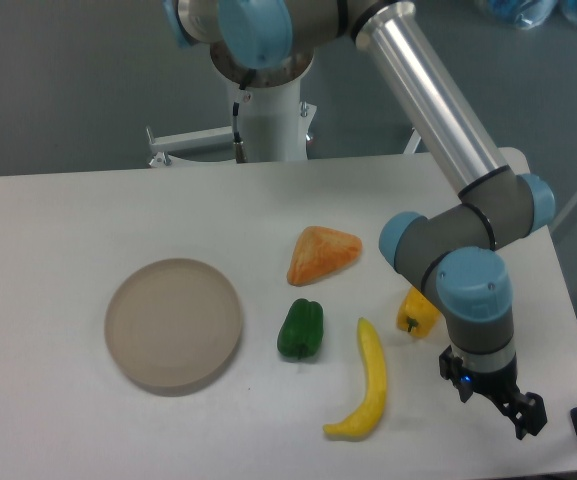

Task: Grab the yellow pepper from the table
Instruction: 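Raise the open gripper up and away from the yellow pepper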

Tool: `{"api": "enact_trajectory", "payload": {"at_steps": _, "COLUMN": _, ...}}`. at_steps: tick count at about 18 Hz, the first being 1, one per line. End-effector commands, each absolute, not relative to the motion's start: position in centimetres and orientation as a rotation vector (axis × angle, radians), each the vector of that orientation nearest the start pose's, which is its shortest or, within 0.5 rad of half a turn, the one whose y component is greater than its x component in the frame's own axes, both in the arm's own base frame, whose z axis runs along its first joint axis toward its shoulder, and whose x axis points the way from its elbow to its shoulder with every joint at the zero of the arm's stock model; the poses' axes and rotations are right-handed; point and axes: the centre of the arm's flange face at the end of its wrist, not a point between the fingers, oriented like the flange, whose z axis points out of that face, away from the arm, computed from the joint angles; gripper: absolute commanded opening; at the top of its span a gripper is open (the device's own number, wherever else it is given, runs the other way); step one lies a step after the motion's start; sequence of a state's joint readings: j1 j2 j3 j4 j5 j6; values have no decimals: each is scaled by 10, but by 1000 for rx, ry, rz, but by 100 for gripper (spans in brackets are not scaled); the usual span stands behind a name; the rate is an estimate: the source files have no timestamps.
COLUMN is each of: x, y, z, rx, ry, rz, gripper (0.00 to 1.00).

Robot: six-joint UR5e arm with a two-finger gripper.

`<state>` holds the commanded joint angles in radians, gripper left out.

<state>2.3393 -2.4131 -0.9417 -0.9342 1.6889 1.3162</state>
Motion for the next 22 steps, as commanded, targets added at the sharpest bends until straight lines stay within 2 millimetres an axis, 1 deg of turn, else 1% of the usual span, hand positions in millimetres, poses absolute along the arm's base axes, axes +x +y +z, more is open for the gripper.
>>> {"api": "enact_trajectory", "payload": {"at_steps": 2, "x": -486, "y": 669, "z": 324, "rx": -2880, "ry": 760, "rz": 616, "gripper": 100}}
{"api": "enact_trajectory", "payload": {"at_steps": 4, "x": -486, "y": 645, "z": 337, "rx": -2904, "ry": 737, "rz": 596, "gripper": 100}}
{"api": "enact_trajectory", "payload": {"at_steps": 5, "x": -484, "y": 635, "z": 342, "rx": -2914, "ry": 731, "rz": 582, "gripper": 100}}
{"api": "enact_trajectory", "payload": {"at_steps": 8, "x": -485, "y": 604, "z": 356, "rx": -2931, "ry": 693, "rz": 530, "gripper": 100}}
{"api": "enact_trajectory", "payload": {"at_steps": 14, "x": -502, "y": 537, "z": 390, "rx": -2943, "ry": 593, "rz": 340, "gripper": 100}}
{"api": "enact_trajectory", "payload": {"at_steps": 16, "x": -503, "y": 530, "z": 393, "rx": -2950, "ry": 580, "rz": 301, "gripper": 100}}
{"api": "enact_trajectory", "payload": {"at_steps": 18, "x": -506, "y": 523, "z": 390, "rx": -2965, "ry": 565, "rz": 246, "gripper": 100}}
{"api": "enact_trajectory", "payload": {"at_steps": 20, "x": -508, "y": 513, "z": 400, "rx": -2968, "ry": 549, "rz": 231, "gripper": 100}}
{"api": "enact_trajectory", "payload": {"at_steps": 22, "x": -506, "y": 513, "z": 399, "rx": -2958, "ry": 550, "rz": 204, "gripper": 100}}
